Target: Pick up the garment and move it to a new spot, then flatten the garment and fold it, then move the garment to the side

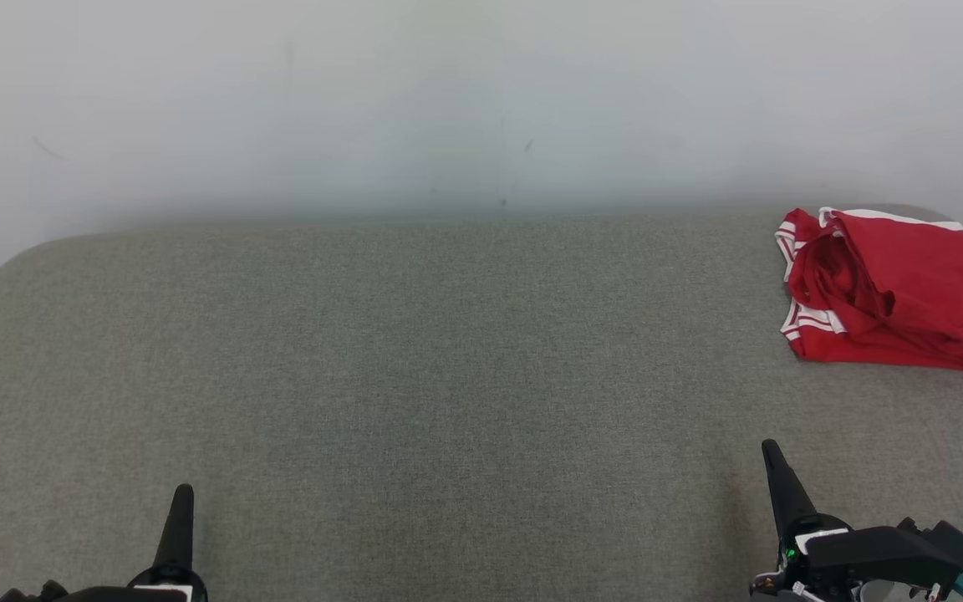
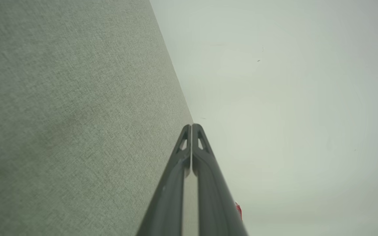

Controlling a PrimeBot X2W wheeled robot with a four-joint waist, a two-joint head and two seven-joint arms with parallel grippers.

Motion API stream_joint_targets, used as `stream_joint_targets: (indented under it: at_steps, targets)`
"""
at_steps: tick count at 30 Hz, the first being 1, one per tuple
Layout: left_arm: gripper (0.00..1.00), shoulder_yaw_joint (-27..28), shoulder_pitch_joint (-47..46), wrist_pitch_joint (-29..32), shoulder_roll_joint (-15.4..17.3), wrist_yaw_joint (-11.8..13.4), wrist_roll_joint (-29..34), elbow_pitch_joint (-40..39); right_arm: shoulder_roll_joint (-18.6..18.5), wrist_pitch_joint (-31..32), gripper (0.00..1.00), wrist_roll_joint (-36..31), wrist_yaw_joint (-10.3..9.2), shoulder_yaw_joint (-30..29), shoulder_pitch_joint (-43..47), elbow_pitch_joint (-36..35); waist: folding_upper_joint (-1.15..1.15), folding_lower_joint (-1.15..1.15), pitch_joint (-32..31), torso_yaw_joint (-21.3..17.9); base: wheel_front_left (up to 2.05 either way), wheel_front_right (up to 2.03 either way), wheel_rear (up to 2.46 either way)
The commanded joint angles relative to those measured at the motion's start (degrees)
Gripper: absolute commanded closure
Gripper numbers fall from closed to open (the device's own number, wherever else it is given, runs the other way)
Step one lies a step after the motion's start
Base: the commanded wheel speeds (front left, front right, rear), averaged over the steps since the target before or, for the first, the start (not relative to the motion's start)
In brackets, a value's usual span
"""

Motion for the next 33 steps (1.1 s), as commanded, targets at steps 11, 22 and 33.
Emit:
stream_joint_targets:
  at_steps: [11, 22, 33]
  targets:
    - [1.00, 0.1, -1.6, 1.4, 0.3, -0.4, -5.6, 0.1, 0.2, 1.4, 1.00, 5.2, -0.09, -0.5, -1.3, -0.4, 0.00, 0.00, 0.2, 0.2, 0.00, 0.00, 0.00]
    - [1.00, 0.2, -2.3, 2.7, 0.3, -0.5, -10.5, 0.3, 0.3, 2.6, 1.00, 9.8, -0.11, -0.9, -1.7, -0.4, 0.00, 0.00, 0.4, 0.4, 0.00, 0.00, 0.00]
    - [1.00, 0.2, -2.8, 3.7, 0.3, -0.5, -14.8, 0.5, 0.3, 3.7, 1.00, 14.0, -0.12, -1.2, -2.1, -0.4, 0.00, 0.00, 0.6, 0.6, 0.00, 0.00, 0.00]
